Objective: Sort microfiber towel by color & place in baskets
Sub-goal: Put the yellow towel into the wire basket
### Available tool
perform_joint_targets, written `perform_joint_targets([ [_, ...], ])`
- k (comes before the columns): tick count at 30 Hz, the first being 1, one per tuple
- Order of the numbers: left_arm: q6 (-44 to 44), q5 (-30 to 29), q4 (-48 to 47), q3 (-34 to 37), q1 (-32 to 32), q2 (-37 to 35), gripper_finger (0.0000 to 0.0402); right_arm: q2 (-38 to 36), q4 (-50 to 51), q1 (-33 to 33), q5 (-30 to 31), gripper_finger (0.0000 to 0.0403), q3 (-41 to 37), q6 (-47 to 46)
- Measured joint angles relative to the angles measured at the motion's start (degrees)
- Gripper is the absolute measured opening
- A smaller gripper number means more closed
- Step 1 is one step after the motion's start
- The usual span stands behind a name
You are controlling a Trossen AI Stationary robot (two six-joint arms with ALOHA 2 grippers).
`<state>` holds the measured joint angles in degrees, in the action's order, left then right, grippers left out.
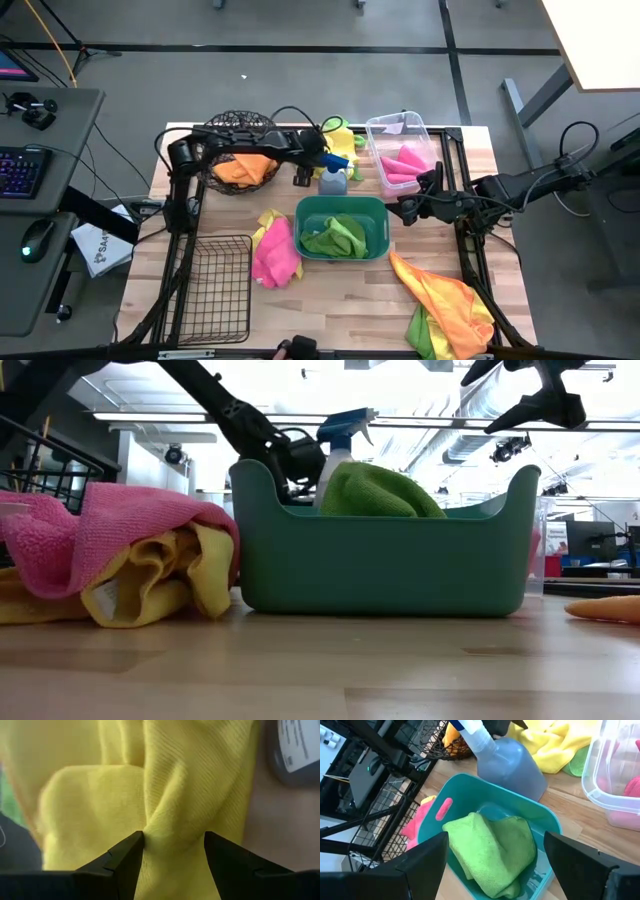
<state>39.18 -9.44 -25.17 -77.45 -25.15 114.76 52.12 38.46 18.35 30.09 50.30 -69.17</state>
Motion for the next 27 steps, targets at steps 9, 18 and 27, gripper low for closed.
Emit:
perform_joint_targets([
  [9, -4.65, -3.14, -0.09, 0.02, -0.45, -3.07, 0.0015, 0.0, 0.03, 0.0, 0.28, 0.0323, 0.0, 1.48],
  [18, -10.52, -6.2, -1.84, 0.04, -3.22, -17.23, 0.0001, 0.0, 0.04, 0.0, 1.39, 0.0323, 0.0, 3.59],
  [27, -17.74, -6.02, -2.28, 0.0, -1.26, -40.45, 0.0, 0.0, 0.25, 0.0, 4.28, 0.0323, 0.0, 3.68],
])
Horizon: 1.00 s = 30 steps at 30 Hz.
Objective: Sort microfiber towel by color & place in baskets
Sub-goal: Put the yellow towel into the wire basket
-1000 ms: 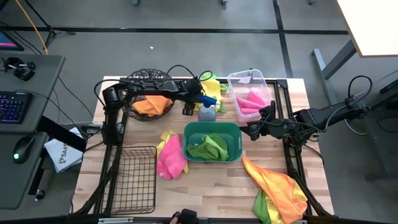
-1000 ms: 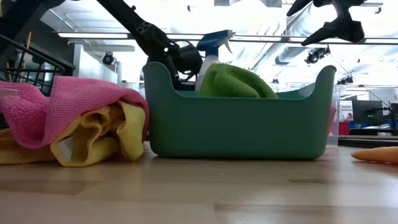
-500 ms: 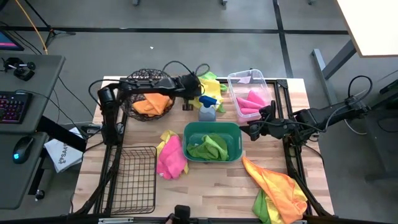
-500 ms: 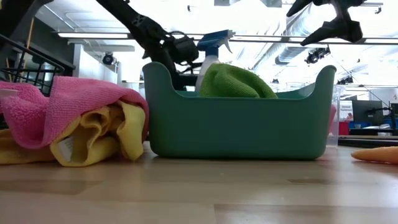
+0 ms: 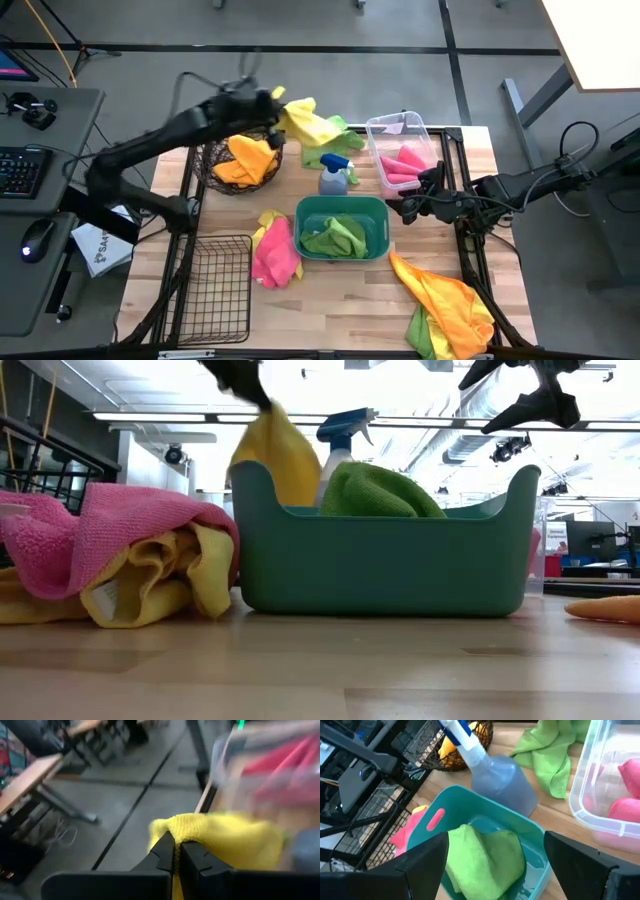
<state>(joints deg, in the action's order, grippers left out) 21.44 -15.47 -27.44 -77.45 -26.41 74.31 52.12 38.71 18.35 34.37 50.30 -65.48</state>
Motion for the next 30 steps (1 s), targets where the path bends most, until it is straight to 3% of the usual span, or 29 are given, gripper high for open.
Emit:
perform_joint_targets([
  [11, -17.33, 12.71, 0.96, -0.04, 11.36, -21.2, 0.0, 0.0, 0.01, 0.0, 0.69, 0.0323, 0.0, -0.46],
  [17, -33.56, 28.17, -2.25, -0.04, 18.71, -26.27, 0.0, 0.06, 0.01, 0.0, 2.1, 0.0323, 0.0, -3.28],
  [20, -43.29, 32.92, -3.14, -0.04, 23.16, -27.17, 0.0, 0.11, 0.01, 0.0, 1.44, 0.0323, 0.0, -3.41],
  [26, -59.88, 32.97, -9.22, -0.04, 35.87, -26.22, 0.0, 0.11, 0.02, 0.0, -1.15, 0.0323, 0.0, 0.6],
  [30, -71.45, 26.49, -19.83, -0.04, 44.88, -24.02, 0.0, 0.11, 0.03, 0.07, -5.63, 0.0323, 0.0, 4.17],
])
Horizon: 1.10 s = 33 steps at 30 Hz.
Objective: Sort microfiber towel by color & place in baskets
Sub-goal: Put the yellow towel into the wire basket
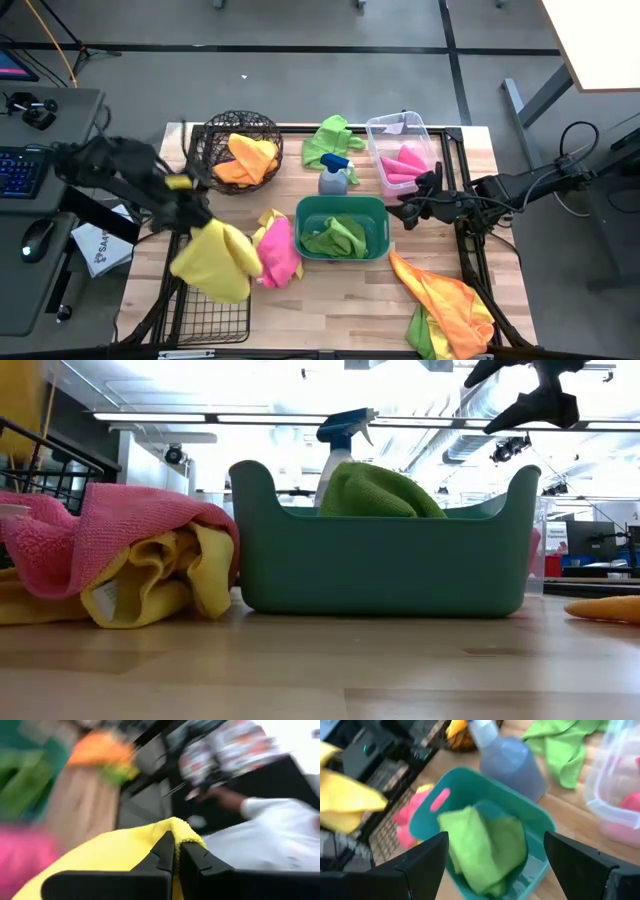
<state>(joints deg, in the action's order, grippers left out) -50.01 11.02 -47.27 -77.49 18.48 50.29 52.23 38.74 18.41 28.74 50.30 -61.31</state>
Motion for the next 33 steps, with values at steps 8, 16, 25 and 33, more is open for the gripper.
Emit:
perform_joint_targets([
  [8, -15.04, -15.59, -19.98, 0.09, 14.72, 4.31, 0.0, 0.65, 0.0, 0.0, -3.52, 0.0323, 0.0, 6.18],
  [16, -22.72, -12.92, -27.89, 2.84, 23.08, 9.49, 0.0, 1.53, 0.0, 0.0, -3.67, 0.0323, 0.0, 4.47],
  [25, -28.62, -11.37, -18.09, 15.8, 29.5, 13.54, 0.0004, 2.26, -0.2, 0.0, -1.89, 0.0323, 0.0, -0.38],
  [33, -18.41, -7.1, -16.62, 17.25, 29.23, 17.5, 0.0087, 3.3, -0.17, -0.07, -1.85, 0.0323, 0.0, -1.43],
])
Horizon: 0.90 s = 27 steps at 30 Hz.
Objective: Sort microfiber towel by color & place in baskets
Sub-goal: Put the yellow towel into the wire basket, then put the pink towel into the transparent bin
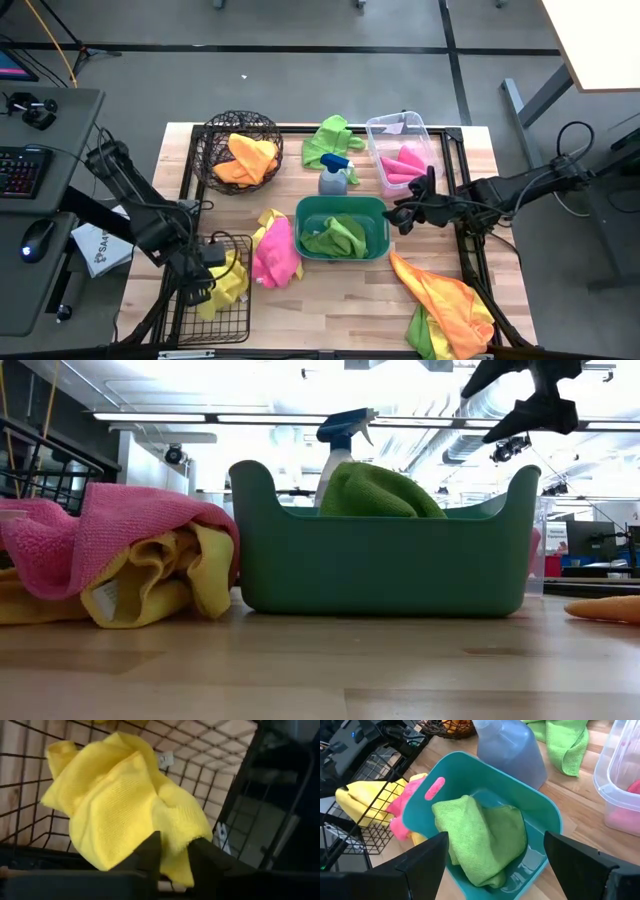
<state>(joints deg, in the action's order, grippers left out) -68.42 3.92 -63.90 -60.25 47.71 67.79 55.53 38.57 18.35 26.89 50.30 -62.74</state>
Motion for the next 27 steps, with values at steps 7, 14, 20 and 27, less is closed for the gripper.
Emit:
perform_joint_targets([
  [7, 8.64, 2.99, -0.13, -4.08, -5.33, -0.08, 0.0196, 0.06, 0.12, 0.0, -0.22, 0.0323, 0.0, -0.01],
  [14, 23.87, -3.69, 1.39, -11.55, -17.13, 3.94, 0.024, 0.06, 0.13, 0.0, -0.35, 0.0323, 0.0, -0.3],
  [20, 39.7, -7.88, 1.4, -14.8, -22.94, 17.79, 0.024, 0.06, 0.15, 0.0, -0.35, 0.0323, 0.0, -0.26],
  [27, 40.0, -15.76, 4.72, -16.11, -25.25, 29.46, 0.0239, 0.04, 0.2, 0.0, -0.31, 0.0323, 0.0, 1.67],
])
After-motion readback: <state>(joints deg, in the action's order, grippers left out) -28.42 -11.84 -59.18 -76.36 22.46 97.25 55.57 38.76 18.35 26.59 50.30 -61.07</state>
